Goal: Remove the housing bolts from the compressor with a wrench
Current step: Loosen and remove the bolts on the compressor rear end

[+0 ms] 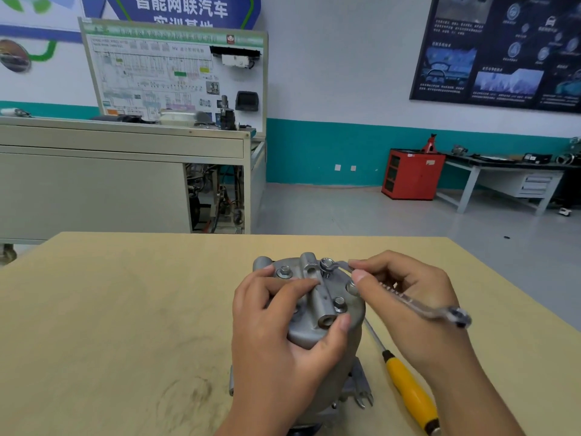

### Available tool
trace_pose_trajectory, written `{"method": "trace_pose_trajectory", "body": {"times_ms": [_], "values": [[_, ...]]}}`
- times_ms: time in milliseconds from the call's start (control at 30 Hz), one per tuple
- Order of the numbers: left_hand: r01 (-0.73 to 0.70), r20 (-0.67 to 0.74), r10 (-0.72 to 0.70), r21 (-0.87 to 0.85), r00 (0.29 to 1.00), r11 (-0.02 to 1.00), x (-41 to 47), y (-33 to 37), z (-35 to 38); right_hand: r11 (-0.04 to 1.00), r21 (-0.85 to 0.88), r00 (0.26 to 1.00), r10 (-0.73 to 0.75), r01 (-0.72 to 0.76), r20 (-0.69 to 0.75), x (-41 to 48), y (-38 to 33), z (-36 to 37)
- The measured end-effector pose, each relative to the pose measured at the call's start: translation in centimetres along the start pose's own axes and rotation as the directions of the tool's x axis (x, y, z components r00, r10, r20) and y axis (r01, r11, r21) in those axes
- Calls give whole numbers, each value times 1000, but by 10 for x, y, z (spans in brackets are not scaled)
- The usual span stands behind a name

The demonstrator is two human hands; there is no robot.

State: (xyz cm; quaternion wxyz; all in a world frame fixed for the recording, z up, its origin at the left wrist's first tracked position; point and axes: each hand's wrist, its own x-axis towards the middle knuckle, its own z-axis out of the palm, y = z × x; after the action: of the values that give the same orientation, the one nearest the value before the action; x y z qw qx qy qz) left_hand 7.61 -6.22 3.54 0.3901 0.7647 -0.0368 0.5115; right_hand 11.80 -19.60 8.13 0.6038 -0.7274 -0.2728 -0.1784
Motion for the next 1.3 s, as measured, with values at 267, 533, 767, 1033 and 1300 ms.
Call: {"method": "trace_pose_trajectory", "body": {"times_ms": [267, 533, 767, 1033, 1300], "values": [[0, -15, 0, 12, 1000, 1000, 2, 2, 5, 992, 98, 995, 87, -83, -41, 1, 7, 1], [-8, -11, 8, 3, 1000, 1000, 2, 0, 4, 555, 584, 790, 542, -593, 286, 44, 41, -6], [-18, -11, 18, 14, 1000, 1000, 4, 2, 7, 673, 374, 770, 553, -637, 317, 83, 43, 36], [-40, -1, 40, 24, 999, 999, 6, 3, 9, 863, 57, 677, 351, -502, 647, 102, 27, 38], [-10, 16, 9, 14, 1000, 1000, 6, 4, 9, 796, 274, 758, 319, -540, 569, 99, 36, 38]]}}
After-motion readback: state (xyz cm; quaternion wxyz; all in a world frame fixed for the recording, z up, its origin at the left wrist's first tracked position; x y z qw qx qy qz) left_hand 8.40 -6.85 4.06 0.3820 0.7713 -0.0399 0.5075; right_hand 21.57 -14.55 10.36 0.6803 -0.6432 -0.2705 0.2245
